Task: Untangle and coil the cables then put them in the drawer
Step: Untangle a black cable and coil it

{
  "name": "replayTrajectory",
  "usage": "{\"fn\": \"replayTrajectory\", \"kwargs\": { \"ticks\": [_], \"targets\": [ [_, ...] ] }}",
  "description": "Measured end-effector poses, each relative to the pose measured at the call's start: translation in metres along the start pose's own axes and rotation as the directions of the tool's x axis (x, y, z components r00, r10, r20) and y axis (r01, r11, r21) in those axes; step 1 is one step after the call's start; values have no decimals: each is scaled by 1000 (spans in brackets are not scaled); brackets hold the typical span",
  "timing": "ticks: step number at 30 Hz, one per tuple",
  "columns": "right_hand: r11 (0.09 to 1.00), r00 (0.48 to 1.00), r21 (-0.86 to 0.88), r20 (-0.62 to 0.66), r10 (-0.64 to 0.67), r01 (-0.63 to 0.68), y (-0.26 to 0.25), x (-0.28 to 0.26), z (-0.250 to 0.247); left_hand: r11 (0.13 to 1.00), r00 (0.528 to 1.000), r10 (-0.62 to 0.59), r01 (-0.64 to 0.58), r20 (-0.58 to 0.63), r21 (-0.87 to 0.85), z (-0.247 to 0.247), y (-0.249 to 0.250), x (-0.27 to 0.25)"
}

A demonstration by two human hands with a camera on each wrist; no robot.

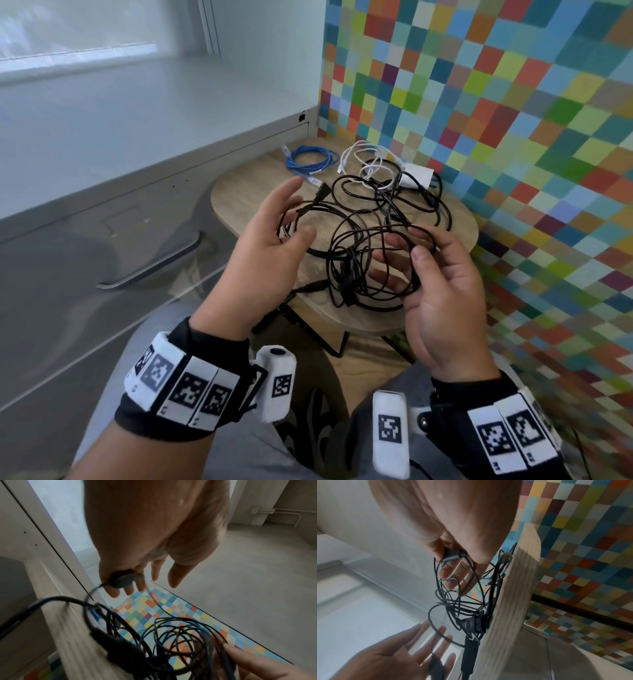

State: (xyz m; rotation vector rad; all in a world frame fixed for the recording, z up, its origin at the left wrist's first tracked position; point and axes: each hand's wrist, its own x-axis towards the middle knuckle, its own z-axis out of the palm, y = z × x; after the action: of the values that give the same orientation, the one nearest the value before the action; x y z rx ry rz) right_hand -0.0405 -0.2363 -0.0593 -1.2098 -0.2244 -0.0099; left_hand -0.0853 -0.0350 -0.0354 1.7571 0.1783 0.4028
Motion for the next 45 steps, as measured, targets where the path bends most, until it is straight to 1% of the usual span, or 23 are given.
{"fn": "replayTrajectory", "kwargs": {
  "ticks": [4,8,10,12,14,17,19,20,21,23,25,26,28,29,30,32,34,35,37,40,42,44,45],
  "targets": [
    [1000,1000,24,10,0,-1,-1,-2,2,994,997,47,-41,-59,101,7,6,-5],
    [1000,998,21,59,-11,10,0,-6,7,967,998,18,-32,58,253,20,11,-9],
    [1000,997,27,81,-15,13,3,-8,8,951,996,8,-35,89,307,26,8,-11],
    [999,994,0,105,-37,37,4,-9,8,939,994,33,-67,105,337,30,4,-12],
    [997,989,-49,135,-54,61,4,-9,7,940,990,70,-106,121,325,31,2,-12],
    [993,989,-102,138,-43,58,2,-8,6,967,982,116,-146,148,209,27,3,-11],
    [990,995,-132,93,-35,47,1,-8,6,977,972,161,-181,171,110,20,7,-11],
    [989,999,-142,46,-26,32,1,-8,7,978,969,189,-200,162,54,16,9,-11],
    [991,1000,-132,-16,-10,7,0,-7,7,976,968,218,-217,125,-20,13,10,-10],
    [997,989,-52,-139,41,-49,1,-3,4,947,966,257,-254,-14,-198,6,12,-7],
    [996,976,37,-201,82,-76,0,1,2,890,967,207,-248,-147,-381,-2,12,-3],
    [994,974,67,-207,93,-81,0,2,1,842,974,152,-218,-170,-494,-7,12,-1],
    [990,974,105,-199,111,-92,-1,2,2,728,988,46,-134,-147,-672,-16,14,2],
    [989,975,111,-191,117,-97,-1,2,2,710,993,11,-90,-117,-698,-19,15,3],
    [989,976,110,-183,119,-100,-1,1,2,730,997,-6,-45,-73,-682,-23,15,3],
    [989,978,106,-171,117,-99,-1,0,3,848,999,-18,42,51,-528,-27,15,3],
    [990,982,107,-154,113,-97,-3,0,3,968,981,-63,105,185,-227,-29,14,0],
    [990,984,100,-142,110,-96,-4,0,3,991,968,-88,109,236,-76,-28,12,-1],
    [994,989,65,-107,100,-93,-5,-1,3,991,952,-104,75,288,109,-25,11,-3],
    [997,996,14,-48,81,-80,-4,-4,4,970,969,-62,3,239,243,-16,10,-2],
    [998,998,-22,-15,61,-61,-3,-6,5,925,976,-4,-79,219,371,-10,8,-2],
    [998,999,-53,12,43,-43,-2,-7,6,874,966,32,-151,257,461,-5,6,-3],
    [997,999,-66,22,38,-37,-1,-8,7,865,961,44,-174,273,471,-3,6,-4]
  ]
}}
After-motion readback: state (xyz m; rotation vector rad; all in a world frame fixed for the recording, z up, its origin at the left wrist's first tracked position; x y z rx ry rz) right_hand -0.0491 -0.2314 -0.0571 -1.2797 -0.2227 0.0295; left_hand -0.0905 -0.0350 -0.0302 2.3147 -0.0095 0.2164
